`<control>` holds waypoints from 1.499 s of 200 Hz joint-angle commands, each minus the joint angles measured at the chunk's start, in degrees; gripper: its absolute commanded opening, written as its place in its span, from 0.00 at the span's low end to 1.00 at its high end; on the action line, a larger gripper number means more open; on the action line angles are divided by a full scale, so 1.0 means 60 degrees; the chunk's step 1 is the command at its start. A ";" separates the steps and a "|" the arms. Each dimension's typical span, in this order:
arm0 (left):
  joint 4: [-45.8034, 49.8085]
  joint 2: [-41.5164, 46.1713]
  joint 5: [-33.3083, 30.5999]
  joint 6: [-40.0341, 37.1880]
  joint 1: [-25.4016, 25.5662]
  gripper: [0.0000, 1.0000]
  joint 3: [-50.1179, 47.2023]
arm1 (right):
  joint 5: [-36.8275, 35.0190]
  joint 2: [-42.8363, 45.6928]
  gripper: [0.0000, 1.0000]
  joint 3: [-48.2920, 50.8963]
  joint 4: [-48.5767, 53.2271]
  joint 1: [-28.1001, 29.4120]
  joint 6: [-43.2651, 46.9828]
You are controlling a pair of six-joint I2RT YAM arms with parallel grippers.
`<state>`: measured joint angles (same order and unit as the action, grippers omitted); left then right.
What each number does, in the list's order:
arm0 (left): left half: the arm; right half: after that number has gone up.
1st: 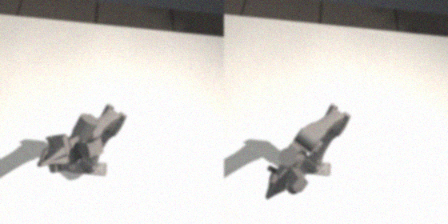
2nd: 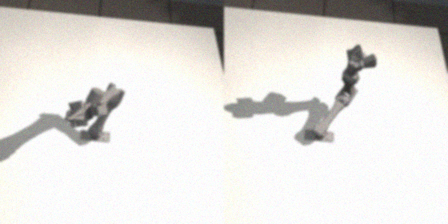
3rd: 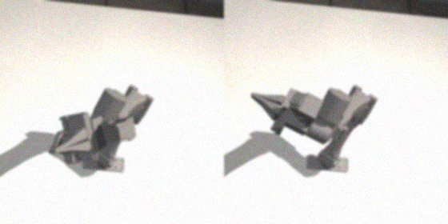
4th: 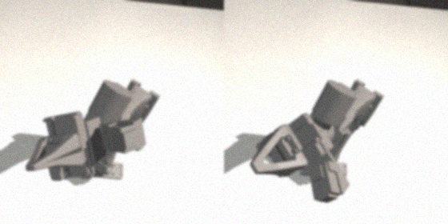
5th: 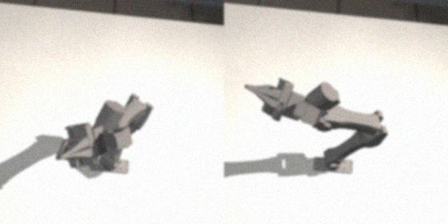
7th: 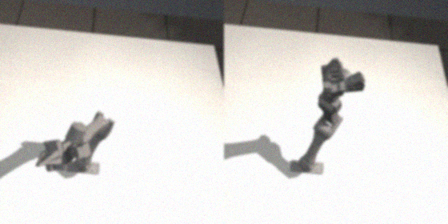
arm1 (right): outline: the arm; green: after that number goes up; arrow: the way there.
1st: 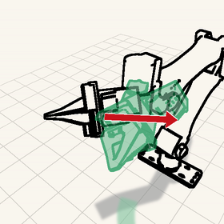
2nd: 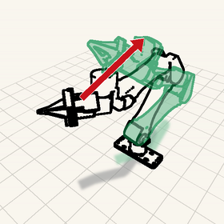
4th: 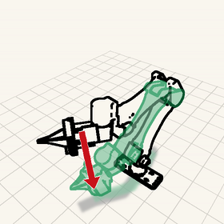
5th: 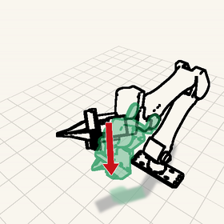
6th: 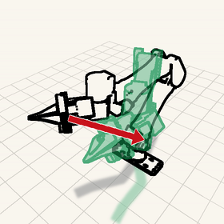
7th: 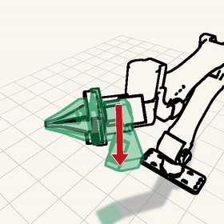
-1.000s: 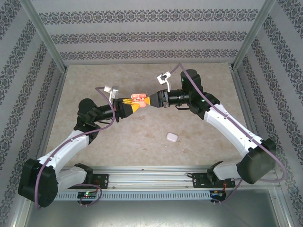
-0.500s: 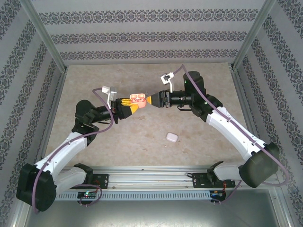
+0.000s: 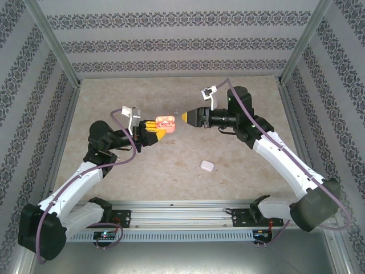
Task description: Insert wireless bluetooth earbuds into charging case
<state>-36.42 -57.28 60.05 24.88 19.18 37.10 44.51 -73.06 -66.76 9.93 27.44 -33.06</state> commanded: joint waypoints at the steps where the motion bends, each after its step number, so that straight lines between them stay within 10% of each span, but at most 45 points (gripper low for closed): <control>1: 0.0721 0.0280 0.0496 -0.1164 0.0135 0.00 0.0452 | 0.0678 -0.0646 0.50 -0.0492 -0.0177 -0.0036 -0.0350; 158: 0.0831 0.0056 0.0492 -0.0348 -0.0109 0.00 0.0415 | 0.2938 -0.1214 0.39 -0.1451 -0.1251 0.1057 0.0125; 300: 0.4912 -0.2701 -0.3379 -0.0861 -0.1584 0.05 0.1456 | -0.3856 -0.0938 0.58 0.0031 0.4743 -0.0757 0.1237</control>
<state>-13.85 -69.21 48.03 22.87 11.27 42.46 28.01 -76.44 -70.28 29.69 23.44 -25.58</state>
